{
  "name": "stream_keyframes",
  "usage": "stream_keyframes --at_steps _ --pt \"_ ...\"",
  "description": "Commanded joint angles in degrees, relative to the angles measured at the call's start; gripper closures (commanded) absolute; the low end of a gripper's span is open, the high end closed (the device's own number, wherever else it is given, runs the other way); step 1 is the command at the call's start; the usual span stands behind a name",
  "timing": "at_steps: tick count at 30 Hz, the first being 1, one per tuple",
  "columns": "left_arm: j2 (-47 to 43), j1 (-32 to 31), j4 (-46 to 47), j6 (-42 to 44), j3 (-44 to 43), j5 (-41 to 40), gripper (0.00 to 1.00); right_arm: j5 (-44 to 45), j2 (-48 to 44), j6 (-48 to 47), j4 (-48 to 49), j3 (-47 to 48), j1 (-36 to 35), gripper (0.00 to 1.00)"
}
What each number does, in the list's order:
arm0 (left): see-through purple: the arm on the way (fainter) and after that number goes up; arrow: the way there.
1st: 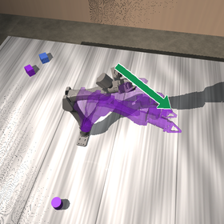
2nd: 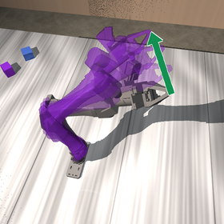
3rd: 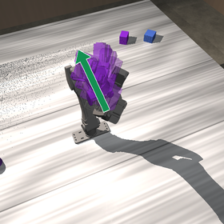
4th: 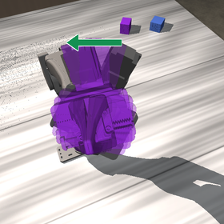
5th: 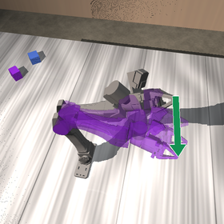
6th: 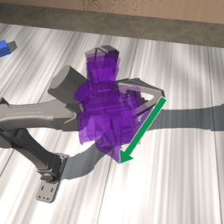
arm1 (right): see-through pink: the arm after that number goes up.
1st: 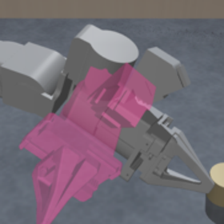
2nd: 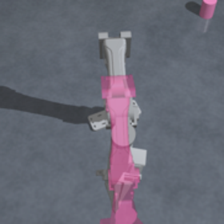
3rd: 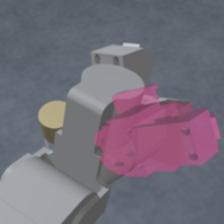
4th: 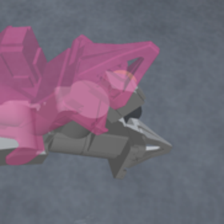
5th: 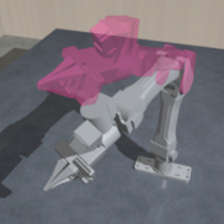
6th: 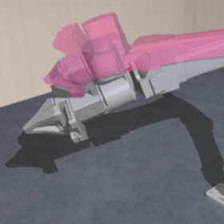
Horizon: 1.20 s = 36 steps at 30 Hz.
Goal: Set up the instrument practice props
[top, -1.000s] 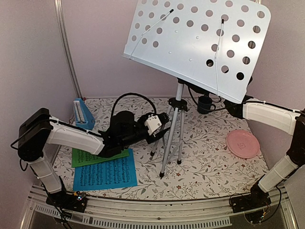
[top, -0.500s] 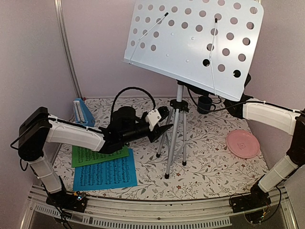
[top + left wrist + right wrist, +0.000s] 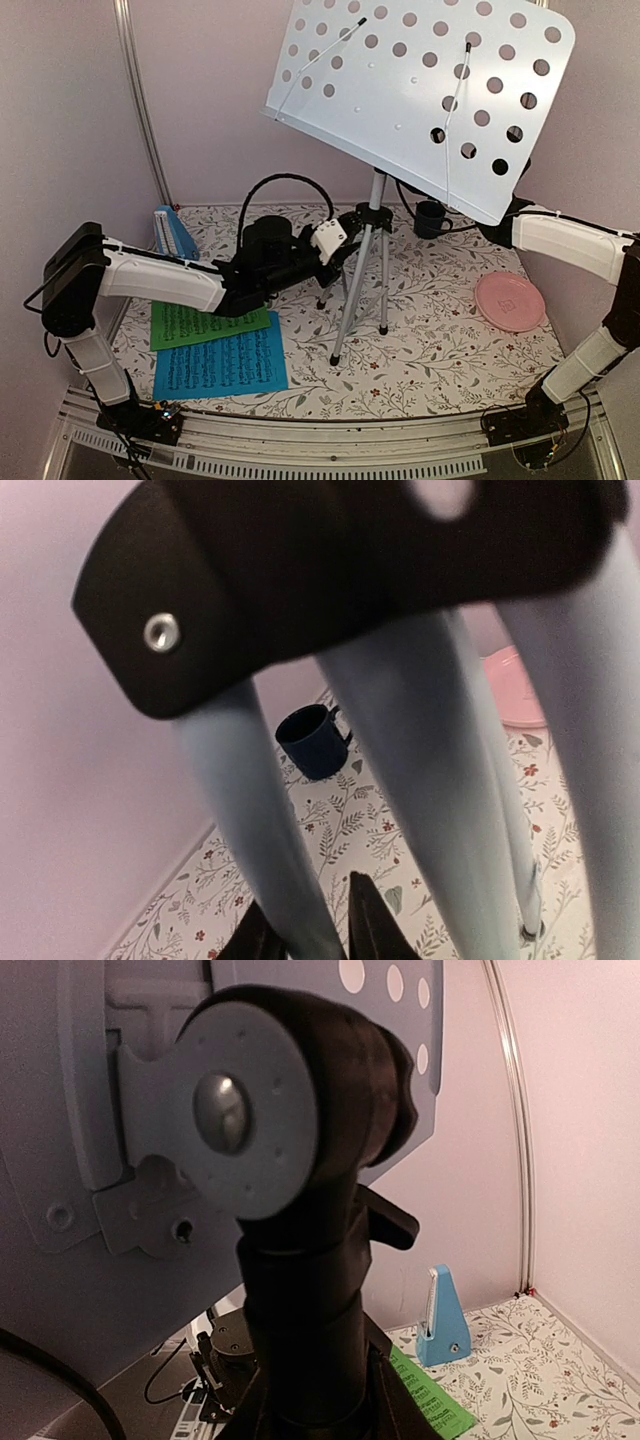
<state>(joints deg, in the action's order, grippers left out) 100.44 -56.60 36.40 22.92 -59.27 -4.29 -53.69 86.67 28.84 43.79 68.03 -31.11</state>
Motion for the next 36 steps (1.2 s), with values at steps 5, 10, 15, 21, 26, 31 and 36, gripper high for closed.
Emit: stream_keyframes --at_steps 5,10,15,21,26,31,36 --pt "0.4 -0.1 -0.6 13.0 0.5 -2.2 0.96 2.7 -5.7 3.4 3.9 8.9 -0.5 1.00" --pt "1.3 -0.2 -1.4 17.0 1.3 -2.4 1.00 3.0 -5.8 3.4 2.2 11.0 -0.6 1.00" --pt "1.9 0.1 -0.5 19.5 1.8 -3.4 1.00 3.5 -5.9 2.5 0.4 12.9 -0.5 1.00" --pt "2.7 2.1 1.6 19.5 2.3 -2.1 1.00 3.9 -5.8 0.0 -2.7 15.5 -0.4 1.00" --pt "4.7 2.9 3.3 21.7 2.5 -2.6 1.00 3.9 -5.4 -0.1 -3.4 16.4 -0.3 1.00" --pt "6.1 3.5 6.8 22.6 3.6 -2.6 1.00 3.8 -4.9 -0.5 -4.5 18.2 -0.2 1.00" --pt "8.4 4.1 11.6 23.0 4.7 -2.4 1.00 3.4 -3.9 -1.1 -5.6 20.1 0.1 1.00"
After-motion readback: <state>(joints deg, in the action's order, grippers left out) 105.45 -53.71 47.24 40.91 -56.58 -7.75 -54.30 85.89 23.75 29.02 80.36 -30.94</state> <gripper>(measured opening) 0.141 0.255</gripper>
